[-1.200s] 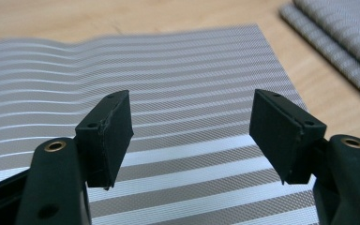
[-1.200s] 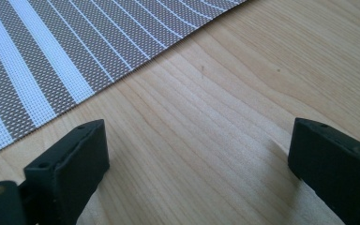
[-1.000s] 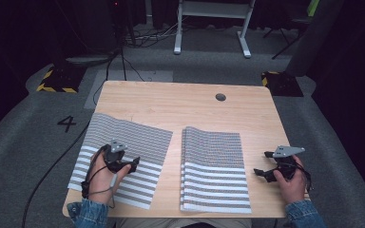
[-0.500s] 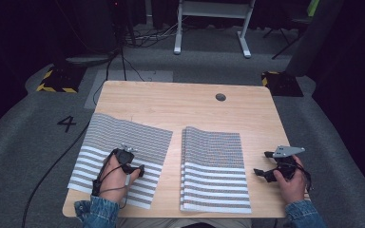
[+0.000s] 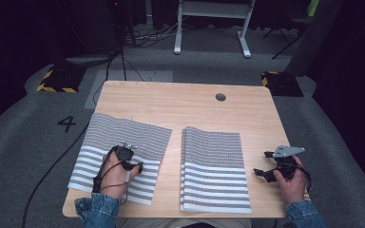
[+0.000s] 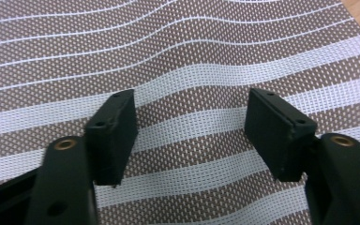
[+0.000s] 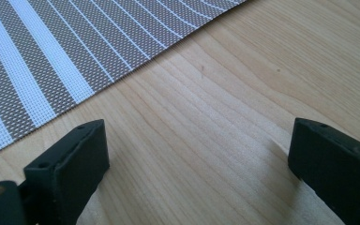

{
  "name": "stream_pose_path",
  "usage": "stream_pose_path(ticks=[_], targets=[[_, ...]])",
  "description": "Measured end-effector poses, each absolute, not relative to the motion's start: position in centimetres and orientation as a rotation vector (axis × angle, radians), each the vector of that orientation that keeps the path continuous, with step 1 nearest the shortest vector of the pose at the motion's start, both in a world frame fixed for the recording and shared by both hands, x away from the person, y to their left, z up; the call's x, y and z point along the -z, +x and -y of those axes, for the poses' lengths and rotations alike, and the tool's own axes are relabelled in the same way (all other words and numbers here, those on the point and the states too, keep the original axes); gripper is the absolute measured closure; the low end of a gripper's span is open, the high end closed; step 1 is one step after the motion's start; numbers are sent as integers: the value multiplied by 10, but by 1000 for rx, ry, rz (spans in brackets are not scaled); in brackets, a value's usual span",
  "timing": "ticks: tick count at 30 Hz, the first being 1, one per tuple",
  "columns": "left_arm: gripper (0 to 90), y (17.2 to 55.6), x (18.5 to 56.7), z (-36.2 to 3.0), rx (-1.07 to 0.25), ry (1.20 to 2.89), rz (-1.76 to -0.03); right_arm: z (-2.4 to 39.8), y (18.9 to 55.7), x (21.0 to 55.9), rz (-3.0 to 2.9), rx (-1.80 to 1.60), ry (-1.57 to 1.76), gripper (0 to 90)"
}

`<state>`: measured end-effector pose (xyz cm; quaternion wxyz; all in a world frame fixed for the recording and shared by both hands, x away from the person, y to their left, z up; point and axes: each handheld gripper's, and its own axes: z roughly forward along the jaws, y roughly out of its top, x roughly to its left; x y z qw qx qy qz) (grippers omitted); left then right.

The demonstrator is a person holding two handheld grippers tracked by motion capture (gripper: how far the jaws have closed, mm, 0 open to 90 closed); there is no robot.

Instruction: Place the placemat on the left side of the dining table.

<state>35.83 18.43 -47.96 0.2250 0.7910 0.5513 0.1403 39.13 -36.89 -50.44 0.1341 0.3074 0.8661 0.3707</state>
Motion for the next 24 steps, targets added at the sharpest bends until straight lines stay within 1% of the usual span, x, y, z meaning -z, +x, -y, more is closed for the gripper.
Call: stream_pose_path(ticks=[2,3,7,9,11,14,19,24], targets=[[450,358,480,-187,-412,2167,-1511,369,391,504,-2511,-1075,891,56],[505,358,481,-189,-433,2153,-1513,369,391,504,-2511,-1075,891,56],[730,360,482,-198,-451,2133,-1475,369,391,504,-2511,-1075,891,56],[807,360,483,-202,-442,2115,-1471,369,391,504,-2511,-1075,892,56],[837,361,483,-207,-420,2101,-1463,369,391,504,-2511,-1075,890,56],[859,361,480,-213,-417,2071,-1428,369,391,504,-2511,-1075,890,56],[868,355,462,-220,-427,1989,-1359,369,391,504,-2511,-1075,890,56],[871,344,442,-224,-409,1931,-1262,369,391,505,-2510,-1076,890,56]])
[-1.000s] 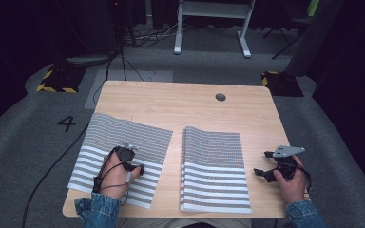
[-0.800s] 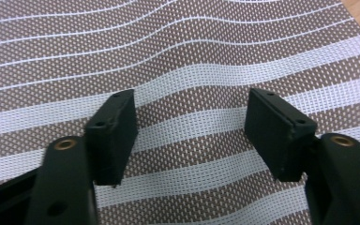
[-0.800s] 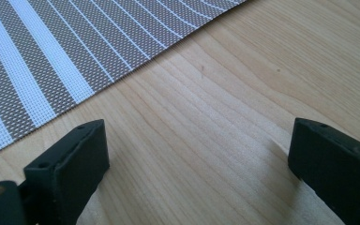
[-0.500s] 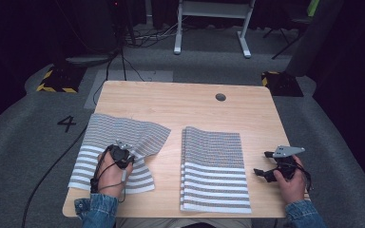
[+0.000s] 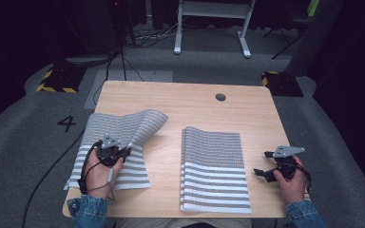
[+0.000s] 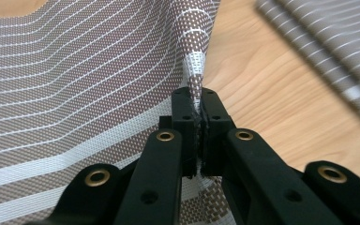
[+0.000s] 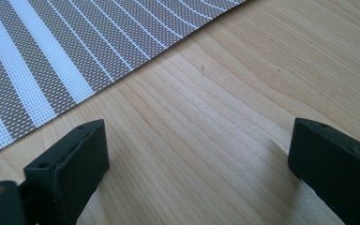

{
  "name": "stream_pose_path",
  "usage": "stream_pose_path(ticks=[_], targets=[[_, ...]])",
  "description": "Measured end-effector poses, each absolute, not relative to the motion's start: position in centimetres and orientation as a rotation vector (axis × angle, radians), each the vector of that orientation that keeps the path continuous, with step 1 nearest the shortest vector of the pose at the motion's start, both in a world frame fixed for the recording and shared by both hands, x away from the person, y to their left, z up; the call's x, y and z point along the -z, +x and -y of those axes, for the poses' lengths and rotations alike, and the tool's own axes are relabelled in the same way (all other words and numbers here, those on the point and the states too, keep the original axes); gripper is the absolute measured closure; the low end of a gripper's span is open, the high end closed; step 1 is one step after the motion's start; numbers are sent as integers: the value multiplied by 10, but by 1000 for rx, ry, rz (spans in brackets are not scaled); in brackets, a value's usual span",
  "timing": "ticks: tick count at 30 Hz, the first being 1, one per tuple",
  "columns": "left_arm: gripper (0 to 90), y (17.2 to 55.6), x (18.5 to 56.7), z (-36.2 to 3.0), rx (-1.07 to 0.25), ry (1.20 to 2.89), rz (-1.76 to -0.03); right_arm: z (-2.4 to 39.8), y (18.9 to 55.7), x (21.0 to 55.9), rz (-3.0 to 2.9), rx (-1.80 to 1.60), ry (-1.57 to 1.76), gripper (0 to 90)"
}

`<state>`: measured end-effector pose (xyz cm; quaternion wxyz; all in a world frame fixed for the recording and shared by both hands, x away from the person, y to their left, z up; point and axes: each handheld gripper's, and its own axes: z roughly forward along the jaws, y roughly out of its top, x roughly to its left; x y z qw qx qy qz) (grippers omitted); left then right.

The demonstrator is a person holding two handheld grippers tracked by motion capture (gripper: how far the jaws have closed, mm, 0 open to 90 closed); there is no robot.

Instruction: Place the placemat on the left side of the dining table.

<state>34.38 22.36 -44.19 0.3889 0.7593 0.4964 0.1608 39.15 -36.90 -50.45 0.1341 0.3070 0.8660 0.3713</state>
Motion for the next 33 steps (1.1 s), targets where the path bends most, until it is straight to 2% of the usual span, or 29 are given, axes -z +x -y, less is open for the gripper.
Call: stream_pose_path(ticks=[9,16,21,25,26,28,30,31,33], targets=[[871,327,412,-217,-377,1901,-1101,369,392,505,-2510,-1076,890,56],[872,308,390,-213,-288,1882,-943,369,391,504,-2511,-1075,889,56],[873,295,381,-201,-219,1968,-813,369,391,505,-2510,-1076,890,56],[864,290,382,-192,-107,2084,-637,369,391,504,-2511,-1074,890,56],[847,289,383,-189,-69,2108,-589,369,391,504,-2511,-1074,890,56],[715,287,386,-185,30,2078,-538,369,391,504,-2511,-1075,890,56],[444,288,388,-184,11,1996,-576,369,391,504,-2511,-1075,890,56],[384,290,388,-187,-11,1979,-602,369,391,504,-2511,-1075,889,56],[383,294,389,-195,-102,1969,-705,369,391,504,-2511,-1075,891,56]])
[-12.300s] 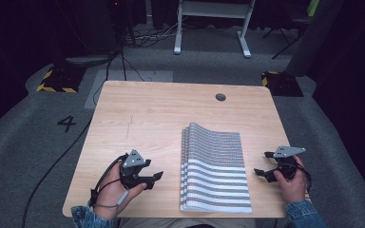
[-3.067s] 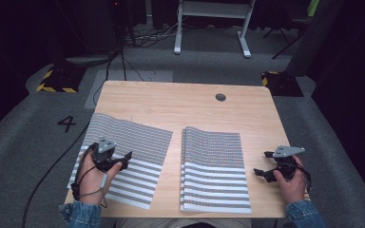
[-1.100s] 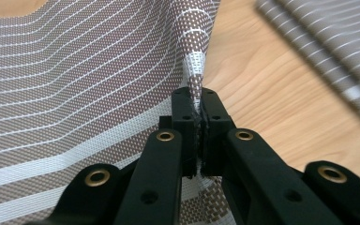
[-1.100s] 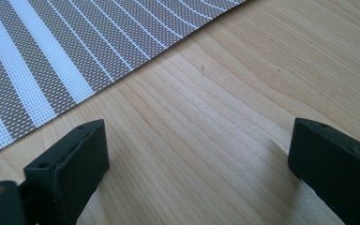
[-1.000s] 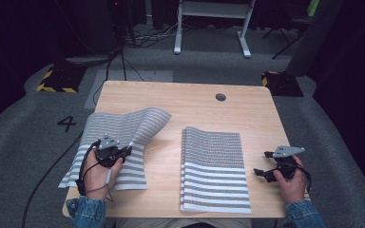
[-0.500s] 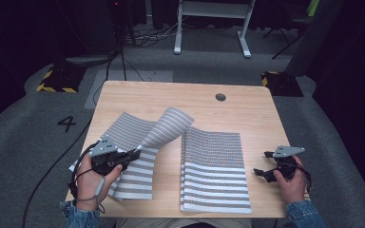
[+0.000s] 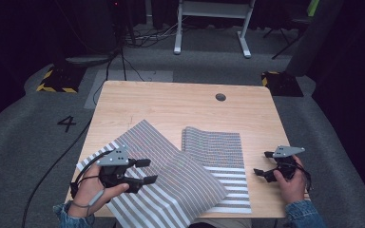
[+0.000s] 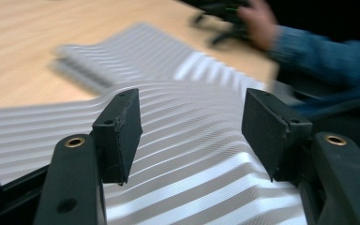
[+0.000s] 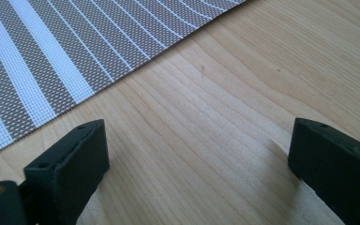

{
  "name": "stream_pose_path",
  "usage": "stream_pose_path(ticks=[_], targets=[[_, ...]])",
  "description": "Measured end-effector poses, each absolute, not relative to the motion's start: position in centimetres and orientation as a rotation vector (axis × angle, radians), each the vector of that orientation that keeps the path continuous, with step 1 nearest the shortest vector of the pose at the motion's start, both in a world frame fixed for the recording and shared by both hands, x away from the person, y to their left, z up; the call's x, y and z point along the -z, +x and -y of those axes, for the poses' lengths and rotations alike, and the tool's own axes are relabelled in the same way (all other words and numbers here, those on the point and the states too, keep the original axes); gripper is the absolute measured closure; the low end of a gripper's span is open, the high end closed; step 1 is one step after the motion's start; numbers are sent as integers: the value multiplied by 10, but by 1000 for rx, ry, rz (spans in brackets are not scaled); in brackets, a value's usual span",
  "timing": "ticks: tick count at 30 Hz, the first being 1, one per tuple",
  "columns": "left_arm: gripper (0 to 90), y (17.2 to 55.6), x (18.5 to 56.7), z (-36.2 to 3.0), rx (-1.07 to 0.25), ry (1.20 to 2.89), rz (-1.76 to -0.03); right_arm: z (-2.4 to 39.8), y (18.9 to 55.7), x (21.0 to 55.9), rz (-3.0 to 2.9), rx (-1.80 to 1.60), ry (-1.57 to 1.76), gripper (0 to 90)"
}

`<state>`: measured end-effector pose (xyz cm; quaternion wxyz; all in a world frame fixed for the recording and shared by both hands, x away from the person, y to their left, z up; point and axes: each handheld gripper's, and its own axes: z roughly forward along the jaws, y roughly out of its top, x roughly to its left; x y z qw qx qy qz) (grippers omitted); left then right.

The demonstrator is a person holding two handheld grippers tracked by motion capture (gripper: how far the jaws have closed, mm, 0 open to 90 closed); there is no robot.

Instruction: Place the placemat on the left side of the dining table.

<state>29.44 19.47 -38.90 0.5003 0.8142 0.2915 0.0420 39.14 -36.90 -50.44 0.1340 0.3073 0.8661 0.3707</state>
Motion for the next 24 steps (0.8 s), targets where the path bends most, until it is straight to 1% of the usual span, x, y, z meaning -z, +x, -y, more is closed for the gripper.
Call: stream_pose_path(ticks=[3,5,6,7,8,9,10,11,12,14,15,16,20,24], targets=[[359,301,394,-206,-259,1999,-896,369,391,504,-2511,-1075,890,56],[362,306,398,-213,-325,1981,-1036,369,391,504,-2511,-1074,891,56],[364,308,401,-217,-347,1967,-1102,369,391,504,-2511,-1074,890,56],[361,308,401,-217,-347,1967,-1102,369,391,504,-2511,-1074,890,56],[360,310,403,-220,-372,1957,-1163,369,391,505,-2510,-1077,892,56],[360,313,410,-226,-428,1945,-1277,369,391,504,-2511,-1074,891,56],[359,313,410,-226,-428,1945,-1277,369,391,504,-2511,-1074,891,56],[357,317,417,-233,-463,1938,-1382,369,391,504,-2511,-1074,892,56],[351,320,422,-236,-476,1942,-1429,369,391,504,-2511,-1074,891,56],[348,324,431,-241,-472,1958,-1509,369,391,504,-2511,-1074,889,56],[344,324,431,-241,-472,1958,-1509,369,391,504,-2511,-1074,891,56],[346,327,442,-245,-459,1970,-1580,369,391,504,-2511,-1074,892,56],[348,331,457,-248,-363,2027,-1687,369,391,504,-2511,-1074,891,56],[343,332,465,-248,-326,2044,-1772,369,391,505,-2510,-1077,892,56]])
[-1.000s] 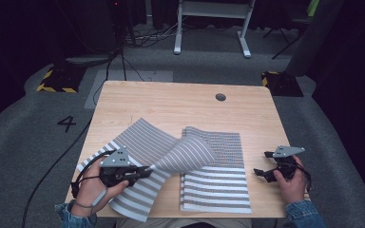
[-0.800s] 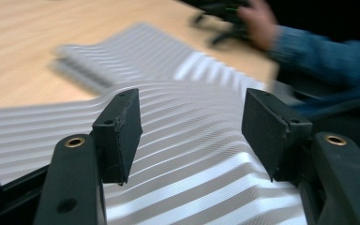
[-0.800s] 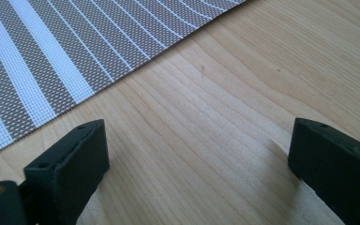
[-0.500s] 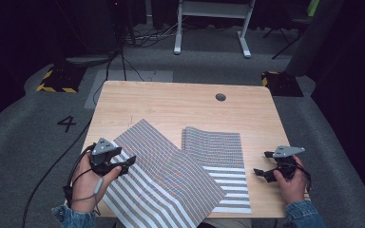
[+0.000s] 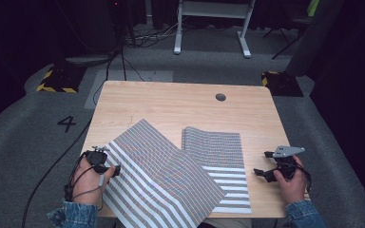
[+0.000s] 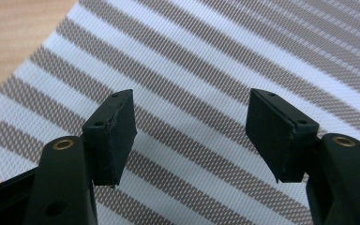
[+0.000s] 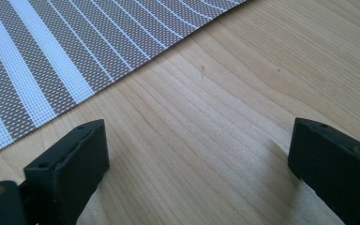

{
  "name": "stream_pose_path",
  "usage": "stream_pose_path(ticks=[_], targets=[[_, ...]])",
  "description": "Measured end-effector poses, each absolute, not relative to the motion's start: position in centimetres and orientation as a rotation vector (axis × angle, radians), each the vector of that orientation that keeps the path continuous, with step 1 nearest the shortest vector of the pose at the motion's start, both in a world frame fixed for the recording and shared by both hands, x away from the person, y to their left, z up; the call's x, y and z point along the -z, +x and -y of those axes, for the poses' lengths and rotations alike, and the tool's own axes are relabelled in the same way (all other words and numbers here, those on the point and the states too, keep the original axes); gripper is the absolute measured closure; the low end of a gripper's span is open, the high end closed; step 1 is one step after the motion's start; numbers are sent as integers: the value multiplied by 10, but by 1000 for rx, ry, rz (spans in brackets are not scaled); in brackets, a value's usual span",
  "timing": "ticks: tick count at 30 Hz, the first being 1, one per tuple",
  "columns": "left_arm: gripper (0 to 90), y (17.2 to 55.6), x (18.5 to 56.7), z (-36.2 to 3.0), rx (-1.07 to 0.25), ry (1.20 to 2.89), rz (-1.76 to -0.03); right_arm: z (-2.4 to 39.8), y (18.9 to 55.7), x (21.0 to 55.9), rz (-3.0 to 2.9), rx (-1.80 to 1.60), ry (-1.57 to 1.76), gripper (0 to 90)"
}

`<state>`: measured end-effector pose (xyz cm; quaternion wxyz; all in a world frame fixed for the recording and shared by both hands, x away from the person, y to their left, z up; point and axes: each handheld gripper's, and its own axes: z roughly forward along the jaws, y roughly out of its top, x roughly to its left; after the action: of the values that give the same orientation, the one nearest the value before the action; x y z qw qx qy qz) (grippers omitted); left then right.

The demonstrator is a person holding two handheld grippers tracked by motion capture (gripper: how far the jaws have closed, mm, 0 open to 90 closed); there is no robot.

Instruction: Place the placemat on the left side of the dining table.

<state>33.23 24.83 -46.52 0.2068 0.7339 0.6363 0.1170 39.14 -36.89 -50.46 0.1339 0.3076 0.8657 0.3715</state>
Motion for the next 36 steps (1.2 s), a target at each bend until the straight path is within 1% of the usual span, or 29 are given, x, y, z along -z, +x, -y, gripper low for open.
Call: stream_pose_path(ticks=[5,11,18,23,25,28,29,31,34,35,36], targets=[[324,334,473,-248,-298,2088,-1784,369,391,504,-2511,-1075,889,56],[271,334,475,-240,-334,2123,-1787,369,391,504,-2511,-1074,890,56],[260,335,476,-242,-341,2149,-1744,369,391,504,-2511,-1074,892,56],[271,338,476,-241,-347,2153,-1734,369,391,504,-2511,-1075,889,56],[315,338,475,-241,-353,2149,-1728,369,391,505,-2510,-1076,892,56],[417,340,476,-242,-373,2132,-1669,369,391,504,-2511,-1075,889,56],[467,341,477,-244,-380,2119,-1651,369,391,504,-2511,-1074,889,56],[600,342,477,-250,-401,2113,-1621,369,391,504,-2511,-1075,890,56],[737,342,476,-251,-399,2125,-1576,369,391,505,-2508,-1078,893,57],[785,342,473,-249,-432,2141,-1557,369,392,505,-2509,-1078,893,57],[813,342,470,-246,-466,2155,-1529,369,392,505,-2509,-1078,893,57]])
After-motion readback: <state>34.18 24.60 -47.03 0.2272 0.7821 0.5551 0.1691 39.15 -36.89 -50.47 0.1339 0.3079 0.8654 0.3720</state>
